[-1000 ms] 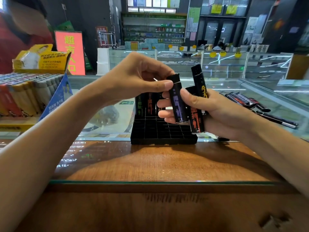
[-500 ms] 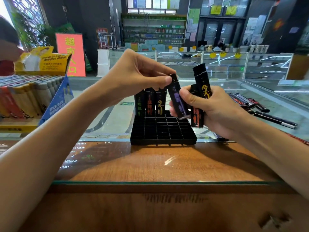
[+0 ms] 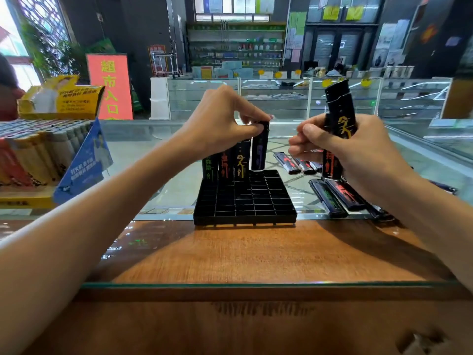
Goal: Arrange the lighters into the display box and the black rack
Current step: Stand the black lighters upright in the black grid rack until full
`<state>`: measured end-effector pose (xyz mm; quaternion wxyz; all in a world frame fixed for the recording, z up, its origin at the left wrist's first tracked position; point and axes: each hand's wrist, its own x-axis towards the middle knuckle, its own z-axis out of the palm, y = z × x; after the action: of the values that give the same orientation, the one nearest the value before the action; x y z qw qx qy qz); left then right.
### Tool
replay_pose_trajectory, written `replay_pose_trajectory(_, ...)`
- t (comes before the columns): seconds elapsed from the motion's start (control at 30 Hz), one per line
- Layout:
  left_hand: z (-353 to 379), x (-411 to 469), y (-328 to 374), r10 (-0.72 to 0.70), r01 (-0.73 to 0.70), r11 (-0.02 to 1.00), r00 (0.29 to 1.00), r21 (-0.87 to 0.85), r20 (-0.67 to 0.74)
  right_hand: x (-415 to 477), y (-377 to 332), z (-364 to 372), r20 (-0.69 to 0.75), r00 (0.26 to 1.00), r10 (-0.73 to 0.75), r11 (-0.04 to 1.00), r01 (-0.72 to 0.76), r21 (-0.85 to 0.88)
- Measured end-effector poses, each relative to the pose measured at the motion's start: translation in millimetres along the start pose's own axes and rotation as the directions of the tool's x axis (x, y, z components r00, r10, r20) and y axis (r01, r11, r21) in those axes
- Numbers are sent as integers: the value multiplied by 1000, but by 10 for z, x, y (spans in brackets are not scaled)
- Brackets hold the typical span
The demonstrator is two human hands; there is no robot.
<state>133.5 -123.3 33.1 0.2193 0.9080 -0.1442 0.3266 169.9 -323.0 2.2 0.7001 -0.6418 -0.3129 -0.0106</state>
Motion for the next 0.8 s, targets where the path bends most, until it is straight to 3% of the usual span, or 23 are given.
replay_pose_trajectory(0.47, -43, -52, 29, 17, -19, 997, 1000, 79, 20, -11, 71, -25, 149, 986, 75, 997, -77, 7)
replay_pose_trajectory(0.63, -17, -50, 55, 27, -35, 994, 996, 100, 86, -18, 59, 2, 361, 902, 236, 929, -319, 190)
replay_pose_trajectory(0.8, -29, -74, 44, 37, -44, 995, 996, 85, 78, -72, 43, 63, 520, 805, 286, 915, -391, 101)
